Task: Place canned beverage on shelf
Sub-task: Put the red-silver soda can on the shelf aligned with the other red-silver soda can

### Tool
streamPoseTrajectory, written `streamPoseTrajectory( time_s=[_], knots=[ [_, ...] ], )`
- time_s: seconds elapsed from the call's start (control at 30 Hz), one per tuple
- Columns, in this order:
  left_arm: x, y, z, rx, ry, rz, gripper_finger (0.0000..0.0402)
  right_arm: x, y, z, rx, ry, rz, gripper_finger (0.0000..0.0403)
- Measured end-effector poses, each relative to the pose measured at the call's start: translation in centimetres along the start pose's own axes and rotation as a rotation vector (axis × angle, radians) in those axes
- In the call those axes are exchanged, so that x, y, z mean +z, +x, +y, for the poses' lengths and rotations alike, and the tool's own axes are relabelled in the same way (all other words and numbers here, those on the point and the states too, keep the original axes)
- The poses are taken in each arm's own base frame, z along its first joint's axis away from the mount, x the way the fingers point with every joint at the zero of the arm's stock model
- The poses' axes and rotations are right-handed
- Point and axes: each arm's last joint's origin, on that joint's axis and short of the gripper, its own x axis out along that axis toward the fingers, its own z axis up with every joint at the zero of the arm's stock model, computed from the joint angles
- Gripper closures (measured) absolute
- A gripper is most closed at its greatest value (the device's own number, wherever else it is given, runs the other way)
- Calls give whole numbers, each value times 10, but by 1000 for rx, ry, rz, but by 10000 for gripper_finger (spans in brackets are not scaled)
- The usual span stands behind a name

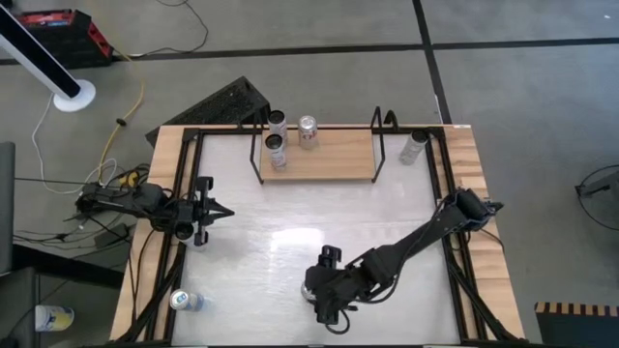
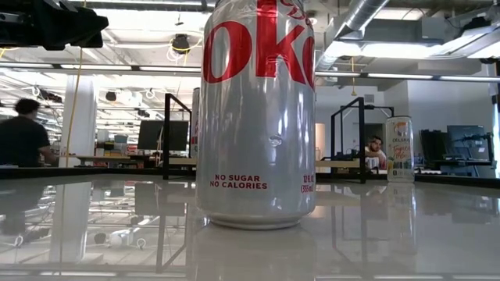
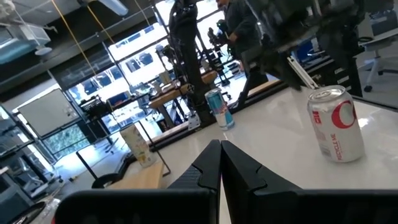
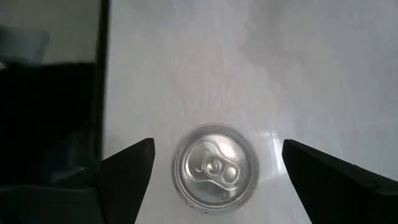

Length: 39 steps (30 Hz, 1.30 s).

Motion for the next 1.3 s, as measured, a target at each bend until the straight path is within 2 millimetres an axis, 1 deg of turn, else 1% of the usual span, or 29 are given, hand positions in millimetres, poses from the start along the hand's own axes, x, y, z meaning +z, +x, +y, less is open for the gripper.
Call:
streamPoseTrajectory(
  time_s=[0.07,0.13,0.23,0.53,0.73,0.9,1.0,1.07,1.17,1.23,1.3],
  knots=[
    [0,0,0,-1,0,1,402,-6,5,0,-17,-20,36,24],
    [0,0,0,-1,0,1,402,-6,11,4,-12,-10,25,24],
    [0,0,0,-1,1,2,402,-11,14,2,-36,-20,57,24],
    [0,0,0,-2,5,3,402,-12,14,1,-42,-20,70,24],
    [-1,0,0,-4,5,6,402,-22,38,3,-41,-29,129,24],
    [-1,0,-1,-5,13,11,402,-24,54,2,-27,-18,144,24],
    [-1,0,-1,-6,14,12,402,-23,56,1,-22,-22,145,25],
    [-1,0,-1,-6,14,13,402,-22,56,-1,-23,-26,147,31],
    [-1,0,-1,-6,14,13,402,-22,55,-5,-39,-26,158,51],
    [-1,0,-1,-6,14,13,402,-19,55,-10,-54,-21,169,70],
    [-1,0,-1,-6,14,13,402,-14,54,-17,-74,-24,185,75]
  ],
)
